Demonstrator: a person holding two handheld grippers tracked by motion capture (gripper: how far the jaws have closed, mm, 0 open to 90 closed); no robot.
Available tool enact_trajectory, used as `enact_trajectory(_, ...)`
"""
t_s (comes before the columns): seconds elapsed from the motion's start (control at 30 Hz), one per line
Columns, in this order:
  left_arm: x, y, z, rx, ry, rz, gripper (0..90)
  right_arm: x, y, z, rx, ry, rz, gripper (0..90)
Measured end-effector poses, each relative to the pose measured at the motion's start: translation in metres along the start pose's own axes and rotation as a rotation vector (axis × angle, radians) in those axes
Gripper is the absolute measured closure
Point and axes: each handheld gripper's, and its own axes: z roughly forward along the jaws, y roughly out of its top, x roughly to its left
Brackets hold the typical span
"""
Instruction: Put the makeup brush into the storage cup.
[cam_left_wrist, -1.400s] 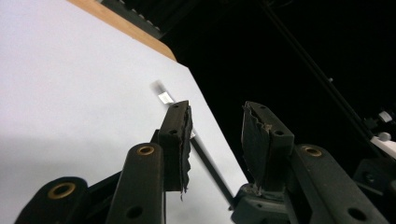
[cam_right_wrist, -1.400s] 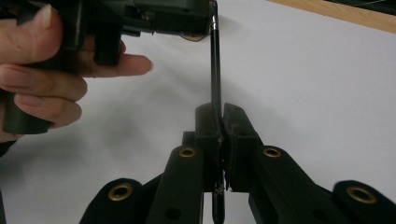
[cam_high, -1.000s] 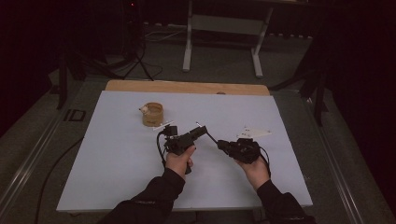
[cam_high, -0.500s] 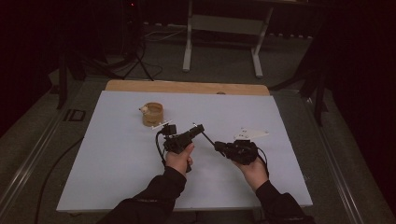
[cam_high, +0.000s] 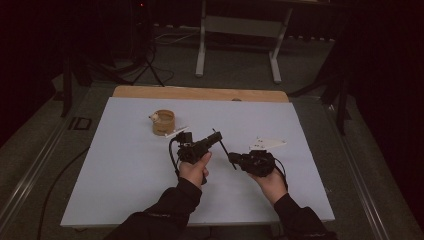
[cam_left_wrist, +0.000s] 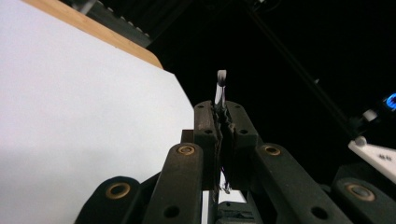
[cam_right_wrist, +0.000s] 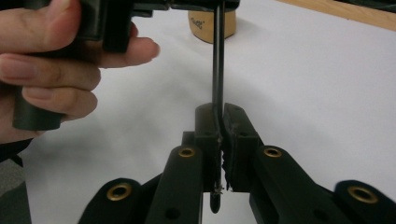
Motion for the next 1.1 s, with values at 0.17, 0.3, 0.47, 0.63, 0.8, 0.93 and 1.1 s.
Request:
enact_trajectory(0.17,-0.002,0.005,-0.001,-0.009,-0.031,0.042,86.1,-0.002,-0.002,0.001,-0.007,0.006,0.015,66.4)
enact_trajectory(0.3,-0.007,0.009,-0.002,-0.001,-0.050,0.107,86.1,-0.003,-0.002,0.001,-0.018,0.018,0.030,53.4)
enact_trajectory(0.47,-0.013,0.012,-0.002,0.006,-0.077,0.180,86.1,-0.004,-0.002,0.000,-0.035,0.019,0.041,42.0)
enact_trajectory(0.63,-0.015,0.018,-0.005,0.016,-0.059,0.191,86.1,-0.006,-0.002,-0.001,-0.036,0.028,0.048,31.1)
enact_trajectory(0.8,-0.016,0.028,-0.012,-0.007,-0.047,0.213,86.1,-0.007,-0.002,-0.002,-0.049,0.046,0.066,22.5)
enact_trajectory(0.93,-0.020,0.036,-0.016,-0.019,-0.046,0.244,86.1,-0.007,-0.003,-0.002,-0.050,0.057,0.059,16.1)
enact_trajectory(1.1,-0.026,0.047,-0.022,-0.030,-0.041,0.293,86.2,-0.007,-0.005,-0.001,-0.051,0.052,0.033,14.2)
